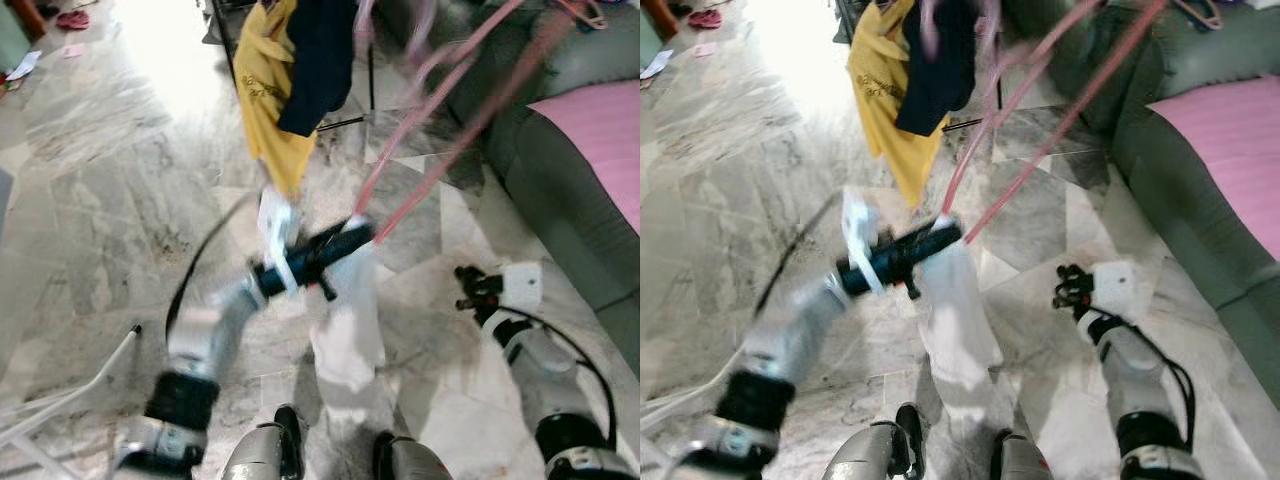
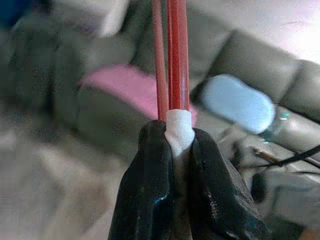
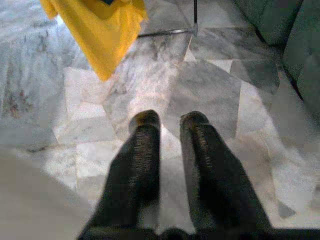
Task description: Hang hanger
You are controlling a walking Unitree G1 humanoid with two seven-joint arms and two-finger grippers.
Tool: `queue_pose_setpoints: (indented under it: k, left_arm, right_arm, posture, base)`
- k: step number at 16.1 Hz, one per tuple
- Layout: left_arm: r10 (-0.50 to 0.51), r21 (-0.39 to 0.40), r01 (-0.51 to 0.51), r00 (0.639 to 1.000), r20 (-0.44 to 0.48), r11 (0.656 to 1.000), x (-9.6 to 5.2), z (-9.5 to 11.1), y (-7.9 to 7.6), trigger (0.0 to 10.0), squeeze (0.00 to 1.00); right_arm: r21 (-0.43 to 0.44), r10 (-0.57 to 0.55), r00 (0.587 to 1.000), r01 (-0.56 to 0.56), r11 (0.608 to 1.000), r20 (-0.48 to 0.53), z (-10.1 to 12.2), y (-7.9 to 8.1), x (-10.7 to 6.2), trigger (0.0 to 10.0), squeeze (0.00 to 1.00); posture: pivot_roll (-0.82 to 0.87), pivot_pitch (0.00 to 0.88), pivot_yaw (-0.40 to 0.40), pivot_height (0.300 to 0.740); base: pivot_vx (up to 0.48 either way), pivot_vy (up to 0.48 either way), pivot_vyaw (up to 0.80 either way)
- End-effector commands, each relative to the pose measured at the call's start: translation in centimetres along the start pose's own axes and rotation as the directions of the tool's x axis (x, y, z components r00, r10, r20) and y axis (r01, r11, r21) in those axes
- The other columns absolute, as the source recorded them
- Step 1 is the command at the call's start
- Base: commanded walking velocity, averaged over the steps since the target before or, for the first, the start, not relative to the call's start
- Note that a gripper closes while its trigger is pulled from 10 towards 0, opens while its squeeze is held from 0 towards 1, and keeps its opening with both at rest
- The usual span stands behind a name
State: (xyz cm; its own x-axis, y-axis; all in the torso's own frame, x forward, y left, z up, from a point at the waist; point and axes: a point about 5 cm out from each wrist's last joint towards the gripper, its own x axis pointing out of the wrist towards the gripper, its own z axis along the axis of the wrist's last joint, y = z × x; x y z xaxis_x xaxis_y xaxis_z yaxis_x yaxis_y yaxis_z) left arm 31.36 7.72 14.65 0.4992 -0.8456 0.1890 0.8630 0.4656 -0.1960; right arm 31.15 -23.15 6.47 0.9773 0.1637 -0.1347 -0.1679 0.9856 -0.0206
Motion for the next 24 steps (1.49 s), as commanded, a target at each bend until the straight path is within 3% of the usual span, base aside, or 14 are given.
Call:
queue_pose_setpoints:
  k: [1,3,7,9,11,12,13,14,15,16,18,20,22,24]
  left_arm:
    - [0.037,0.023,-0.037,0.999,-0.013,0.999,-0.9,-0.6,0.4,10.0,0.00]
    - [0.217,0.086,-0.209,0.972,-0.091,0.974,-2.2,-3.3,1.7,10.0,0.00]
    - [0.478,0.128,-0.461,0.845,-0.239,0.878,-4.4,-7.7,3.0,10.0,0.00]
    - [0.544,0.228,-0.495,0.784,-0.299,0.838,-5.0,-9.7,2.8,10.0,0.00]
    - [0.553,0.297,-0.469,0.740,-0.383,0.832,-6.2,-11.9,2.2,10.0,0.00]
    - [0.580,0.295,-0.500,0.686,-0.438,0.814,-7.4,-13.4,1.9,10.0,0.00]
    - [0.620,0.301,-0.547,0.622,-0.478,0.781,-8.6,-14.3,1.9,10.0,0.00]
    - [0.639,0.264,-0.598,0.594,-0.489,0.757,-9.0,-14.7,1.8,10.0,0.00]
    - [0.654,0.261,-0.619,0.576,-0.491,0.741,-9.2,-14.9,1.8,10.0,0.00]
    - [0.659,0.274,-0.617,0.570,-0.490,0.737,-9.2,-15.0,1.8,10.0,0.00]
    - [0.696,0.306,-0.674,0.434,-0.572,0.673,-11.6,-16.5,1.6,10.0,0.00]
    - [0.713,0.307,-0.710,0.384,-0.587,0.634,-12.4,-16.7,1.8,10.0,0.00]
    - [0.710,0.313,-0.703,0.383,-0.591,0.639,-12.5,-16.6,1.9,10.0,0.00]
    - [0.685,0.267,-0.706,0.410,-0.602,0.657,-12.2,-16.6,1.8,10.0,0.00]
  right_arm:
    - [-0.004,-0.021,1.000,0.021,1.000,-0.017,-0.7,0.4,-0.3,10.0,1.00]
    - [-0.011,-0.053,0.996,0.052,0.999,-0.075,-2.4,1.3,-0.7,10.0,1.00]
    - [0.004,-0.020,0.992,0.020,1.000,-0.121,-3.9,3.5,-0.9,10.0,1.00]
    - [0.032,-0.001,0.984,0.007,0.999,-0.177,-5.3,5.1,-1.1,10.0,1.00]
    - [0.051,0.033,0.973,-0.022,0.998,-0.228,-6.8,7.0,-1.6,10.0,1.00]
    - [0.088,0.042,0.965,-0.020,0.996,-0.260,-7.6,8.0,-1.9,10.0,1.00]
    - [0.131,0.039,0.957,-0.001,0.991,-0.287,-8.3,8.6,-2.3,10.0,0.62]
    - [0.155,0.035,0.952,0.013,0.988,-0.304,-8.8,8.9,-2.5,10.0,0.11]
    - [0.186,0.030,0.940,0.036,0.982,-0.339,-9.6,9.3,-3.0,10.0,0.00]
    - [0.190,0.030,0.937,0.039,0.981,-0.349,-9.8,9.4,-3.1,10.0,0.00]
    - [0.181,0.020,0.869,0.081,0.980,-0.494,-12.3,9.3,-5.0,10.0,0.00]
    - [0.141,0.020,0.817,0.075,0.987,-0.576,-13.6,9.3,-6.3,10.0,0.00]
    - [0.066,0.046,0.767,-0.005,0.998,-0.640,-14.8,9.7,-7.5,10.0,0.00]
    - [0.054,0.059,0.748,-0.031,0.998,-0.661,-15.2,10.0,-8.0,10.0,0.00]
  posture:
    - [-0.06,0.209,0.049,0.740]
    - [-0.06,0.201,0.046,0.740]
    - [-0.07,0.201,0.042,0.740]
    - [-0.07,0.188,0.038,0.740]
    - [-0.07,0.181,0.035,0.740]
    - [-0.07,0.176,0.031,0.740]
    - [-0.08,0.168,0.026,0.740]
    - [-0.08,0.161,0.019,0.740]
    - [-0.08,0.151,0.012,0.740]
    - [-0.08,0.149,0.011,0.740]
    - [-0.09,0.132,0.007,0.740]
    - [-0.09,0.123,0.008,0.740]
    - [-0.09,0.116,0.008,0.740]
    - [-0.08,0.111,0.006,0.740]
  base:
    - [0.000,0.000,0.00]
    - [0.000,0.000,0.00]
    - [0.000,0.000,0.00]
    - [0.000,0.000,0.00]
    - [0.000,0.000,0.00]
    - [0.000,0.000,0.00]
    - [0.000,0.000,0.00]
    - [0.000,0.000,0.00]
    - [0.000,0.000,0.00]
    - [0.000,0.000,0.00]
    - [0.000,0.000,0.00]
    - [0.000,0.000,0.00]
    - [0.000,0.000,0.00]
    - [0.000,0.000,0.00]
